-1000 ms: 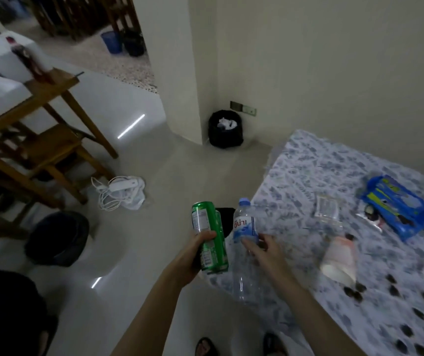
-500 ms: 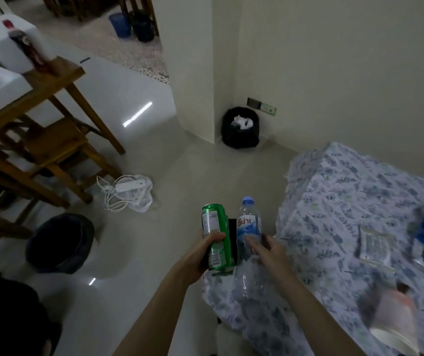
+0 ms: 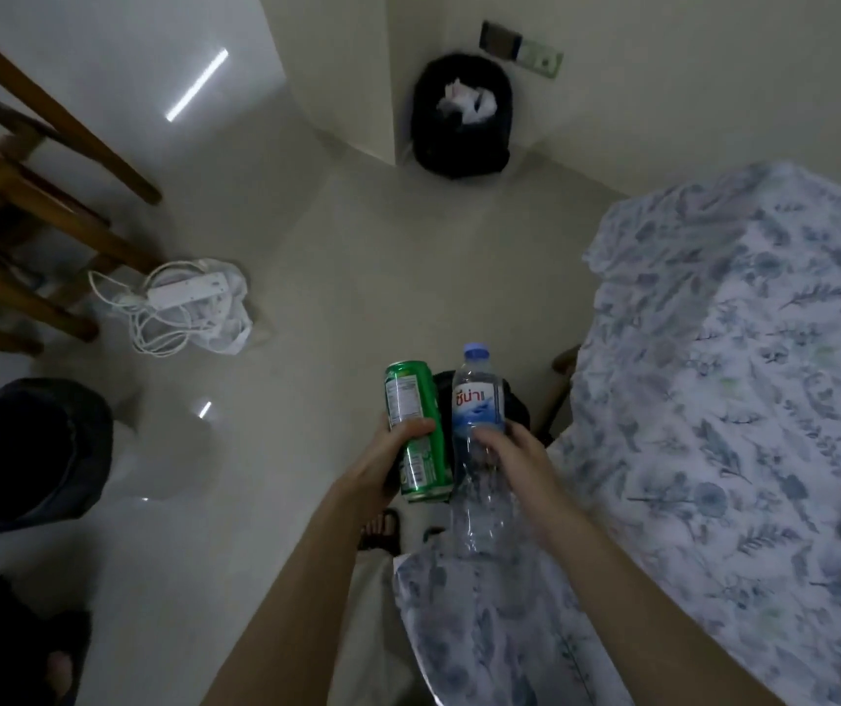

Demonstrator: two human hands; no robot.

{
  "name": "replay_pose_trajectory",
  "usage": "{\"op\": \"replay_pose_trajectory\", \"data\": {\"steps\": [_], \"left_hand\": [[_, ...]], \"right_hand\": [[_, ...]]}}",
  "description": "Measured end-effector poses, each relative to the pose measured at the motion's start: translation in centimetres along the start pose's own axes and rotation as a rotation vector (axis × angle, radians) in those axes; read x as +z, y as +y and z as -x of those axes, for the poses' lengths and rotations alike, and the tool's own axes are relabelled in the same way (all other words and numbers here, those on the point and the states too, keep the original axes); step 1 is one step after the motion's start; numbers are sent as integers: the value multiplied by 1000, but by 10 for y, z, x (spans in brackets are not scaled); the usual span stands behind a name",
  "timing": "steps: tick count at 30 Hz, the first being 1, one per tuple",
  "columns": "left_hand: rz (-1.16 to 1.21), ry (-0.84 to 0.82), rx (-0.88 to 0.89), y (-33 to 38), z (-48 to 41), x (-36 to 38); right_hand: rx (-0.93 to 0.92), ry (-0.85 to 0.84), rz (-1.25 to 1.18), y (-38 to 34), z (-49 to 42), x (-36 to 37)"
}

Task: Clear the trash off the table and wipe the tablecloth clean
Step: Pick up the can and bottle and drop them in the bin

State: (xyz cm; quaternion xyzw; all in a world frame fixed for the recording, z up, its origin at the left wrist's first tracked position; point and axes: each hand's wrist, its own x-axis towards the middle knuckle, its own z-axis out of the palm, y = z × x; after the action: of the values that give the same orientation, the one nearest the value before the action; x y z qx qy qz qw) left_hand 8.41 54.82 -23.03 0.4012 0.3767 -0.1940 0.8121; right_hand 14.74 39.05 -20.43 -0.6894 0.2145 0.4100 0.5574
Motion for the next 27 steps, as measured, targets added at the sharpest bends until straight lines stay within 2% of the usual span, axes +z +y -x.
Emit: {"op": "replay_pose_trajectory", "data": {"steps": [4,7,11,14,17,22,27], "left_hand": [[23,21,-61,-34,-74,-45],[-65,8,-62,-64,-135,-73],[-154,44,-55,-108,-205,-97],[-203,90,-118,-135,-236,-105],[-276,117,-151,-151,-250,-103],[-386,261,-20,-144,-238,-96],[-437,191,-4,-105,-196,-76]], "right_hand": [[74,146,-12,47,-72,14],[140,234,-36,86,-135,22],[197,235,47,129,-199,22],[211,250,101,152,-223,14],[237,225,155,163,-230,10],[199,131,304,152,-225,7],[79,134,381,106,-188,17]]}}
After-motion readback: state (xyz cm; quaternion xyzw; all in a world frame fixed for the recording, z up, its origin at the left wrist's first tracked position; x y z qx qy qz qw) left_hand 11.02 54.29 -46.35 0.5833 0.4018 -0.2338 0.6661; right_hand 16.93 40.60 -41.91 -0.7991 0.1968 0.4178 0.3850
